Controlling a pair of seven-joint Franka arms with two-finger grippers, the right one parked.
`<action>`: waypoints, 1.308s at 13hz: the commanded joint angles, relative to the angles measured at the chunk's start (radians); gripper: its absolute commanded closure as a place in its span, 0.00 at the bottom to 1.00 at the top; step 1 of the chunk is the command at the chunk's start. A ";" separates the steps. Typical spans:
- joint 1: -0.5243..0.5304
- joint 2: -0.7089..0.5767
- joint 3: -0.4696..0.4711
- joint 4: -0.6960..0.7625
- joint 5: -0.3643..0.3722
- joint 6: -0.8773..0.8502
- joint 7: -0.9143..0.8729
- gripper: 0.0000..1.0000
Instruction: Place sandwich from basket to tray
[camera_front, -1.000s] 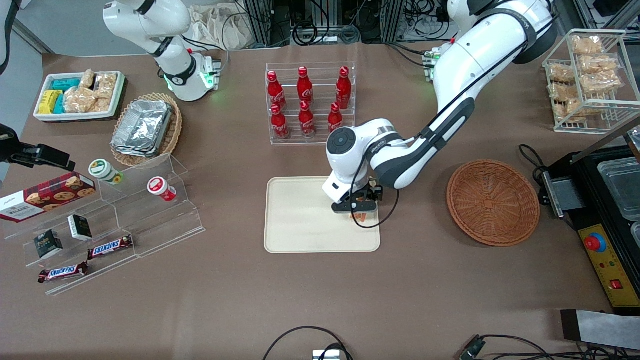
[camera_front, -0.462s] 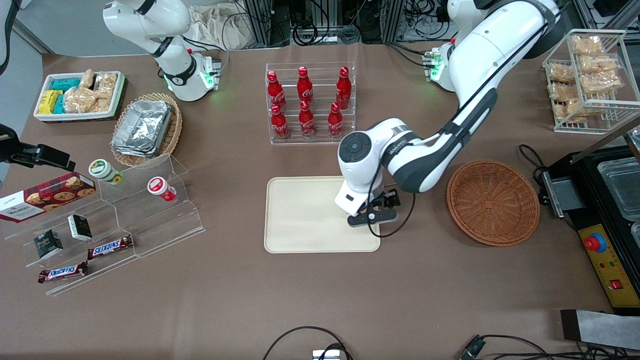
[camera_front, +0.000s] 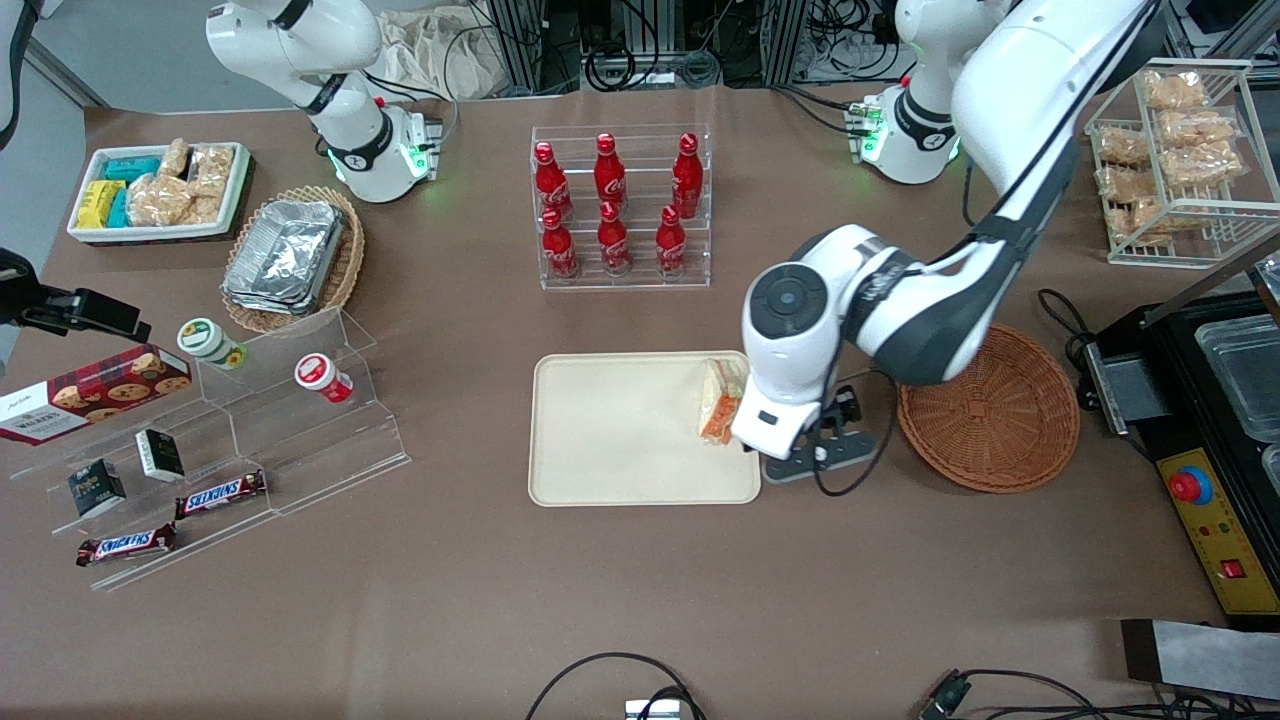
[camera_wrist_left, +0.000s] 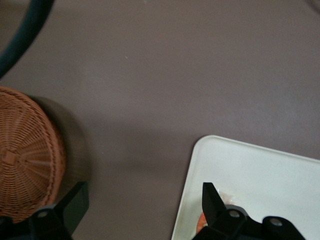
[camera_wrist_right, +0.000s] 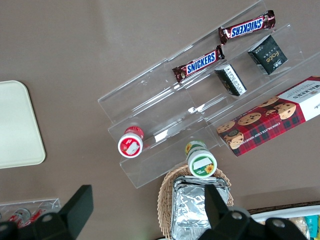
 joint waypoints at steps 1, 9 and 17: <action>0.065 -0.045 -0.008 0.065 -0.080 -0.072 0.097 0.00; 0.187 -0.119 0.000 0.070 -0.193 -0.125 0.269 0.00; 0.127 -0.372 0.396 -0.065 -0.526 -0.113 0.729 0.00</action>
